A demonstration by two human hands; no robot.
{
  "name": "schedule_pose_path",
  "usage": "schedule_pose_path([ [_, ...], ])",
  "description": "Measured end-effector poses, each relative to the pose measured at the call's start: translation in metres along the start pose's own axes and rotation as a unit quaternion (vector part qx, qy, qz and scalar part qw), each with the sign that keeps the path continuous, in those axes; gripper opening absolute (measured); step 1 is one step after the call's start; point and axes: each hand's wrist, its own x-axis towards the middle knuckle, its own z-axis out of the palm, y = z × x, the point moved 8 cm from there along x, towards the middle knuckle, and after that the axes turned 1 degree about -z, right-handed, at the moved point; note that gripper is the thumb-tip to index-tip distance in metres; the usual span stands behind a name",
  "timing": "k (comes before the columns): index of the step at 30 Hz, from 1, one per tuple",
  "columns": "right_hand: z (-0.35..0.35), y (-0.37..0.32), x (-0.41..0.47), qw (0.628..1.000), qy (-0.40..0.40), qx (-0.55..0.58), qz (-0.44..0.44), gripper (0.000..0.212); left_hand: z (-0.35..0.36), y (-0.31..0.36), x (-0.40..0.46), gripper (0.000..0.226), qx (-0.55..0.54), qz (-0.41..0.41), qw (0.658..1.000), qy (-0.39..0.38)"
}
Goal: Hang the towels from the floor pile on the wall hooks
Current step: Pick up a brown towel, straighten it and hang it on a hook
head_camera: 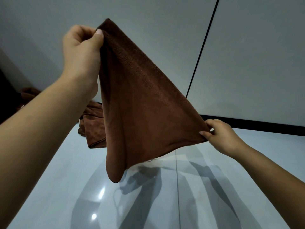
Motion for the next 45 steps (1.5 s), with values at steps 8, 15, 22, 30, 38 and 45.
schedule_pose_path([
  [8, -0.036, 0.027, 0.006, 0.954, 0.134, 0.249, 0.101, 0.008, -0.014, -0.019, 0.01, 0.023, 0.013, -0.036, 0.999, 0.032],
  [15, -0.046, 0.035, 0.008, 0.762, 0.113, 0.616, 0.165, 0.022, -0.031, -0.042, 0.017, 0.023, 0.007, -0.086, 0.993, 0.075],
  [22, -0.051, 0.022, 0.002, 0.811, 0.031, 0.563, 0.156, 0.018, -0.049, -0.058, 0.022, 0.025, -0.005, -0.122, 0.987, 0.109],
  [30, -0.061, 0.013, 0.002, 0.785, 0.056, 0.599, 0.148, 0.028, -0.052, -0.062, 0.024, 0.026, 0.0, -0.124, 0.985, 0.117],
  [38, -0.077, 0.004, 0.005, 0.786, 0.086, 0.604, 0.095, 0.011, -0.054, -0.069, 0.023, 0.024, -0.001, -0.134, 0.984, 0.116],
  [45, -0.11, -0.023, -0.003, 0.966, 0.22, 0.138, -0.014, 0.013, -0.058, -0.074, 0.022, 0.023, -0.001, -0.143, 0.981, 0.128],
])
